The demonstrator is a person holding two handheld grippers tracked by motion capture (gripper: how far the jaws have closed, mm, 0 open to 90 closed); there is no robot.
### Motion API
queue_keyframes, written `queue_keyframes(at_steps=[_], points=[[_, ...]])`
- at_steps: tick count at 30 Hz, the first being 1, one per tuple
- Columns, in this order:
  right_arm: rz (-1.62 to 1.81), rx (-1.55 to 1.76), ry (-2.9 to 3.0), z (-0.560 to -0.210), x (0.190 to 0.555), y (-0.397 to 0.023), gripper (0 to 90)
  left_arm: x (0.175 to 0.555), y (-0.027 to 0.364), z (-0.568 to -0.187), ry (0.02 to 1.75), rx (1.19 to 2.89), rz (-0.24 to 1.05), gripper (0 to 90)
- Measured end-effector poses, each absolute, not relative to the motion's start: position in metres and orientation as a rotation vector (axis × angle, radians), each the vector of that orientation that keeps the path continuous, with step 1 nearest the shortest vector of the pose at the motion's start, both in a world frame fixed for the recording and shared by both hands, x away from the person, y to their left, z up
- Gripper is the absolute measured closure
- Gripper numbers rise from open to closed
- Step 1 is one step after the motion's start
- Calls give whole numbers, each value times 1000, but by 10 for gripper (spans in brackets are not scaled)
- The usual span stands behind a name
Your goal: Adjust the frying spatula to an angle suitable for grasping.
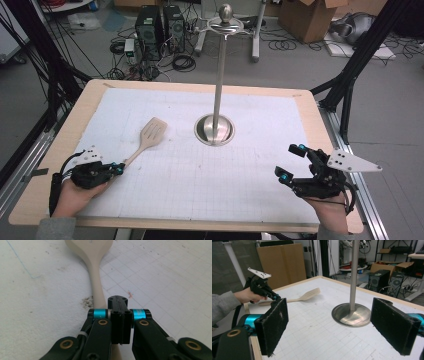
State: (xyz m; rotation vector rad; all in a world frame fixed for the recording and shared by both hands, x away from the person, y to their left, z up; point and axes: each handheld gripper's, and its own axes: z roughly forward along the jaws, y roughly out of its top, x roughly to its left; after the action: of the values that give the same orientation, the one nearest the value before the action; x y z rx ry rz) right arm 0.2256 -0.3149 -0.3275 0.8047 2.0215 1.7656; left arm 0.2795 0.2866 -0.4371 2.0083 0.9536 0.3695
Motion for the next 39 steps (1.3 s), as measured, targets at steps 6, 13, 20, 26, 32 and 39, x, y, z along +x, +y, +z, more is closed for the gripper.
queue_keyframes(at_steps=[6,13,20,26,32,39], points=[[1764,812,2021,-328,226,-316,141,281,282,-439,969,2060,365,898],[1764,813,2021,-328,226,-316,141,282,279,-439,993,2068,347,898],[1763,821,2022,-329,226,-316,141,281,275,-440,982,2145,341,898],[1763,824,2027,-329,226,-316,141,281,277,-439,989,2151,347,899],[1763,829,2028,-330,227,-316,141,280,286,-440,1019,2123,345,898],[1758,825,2033,-332,228,-316,141,279,288,-438,1027,2158,408,899]])
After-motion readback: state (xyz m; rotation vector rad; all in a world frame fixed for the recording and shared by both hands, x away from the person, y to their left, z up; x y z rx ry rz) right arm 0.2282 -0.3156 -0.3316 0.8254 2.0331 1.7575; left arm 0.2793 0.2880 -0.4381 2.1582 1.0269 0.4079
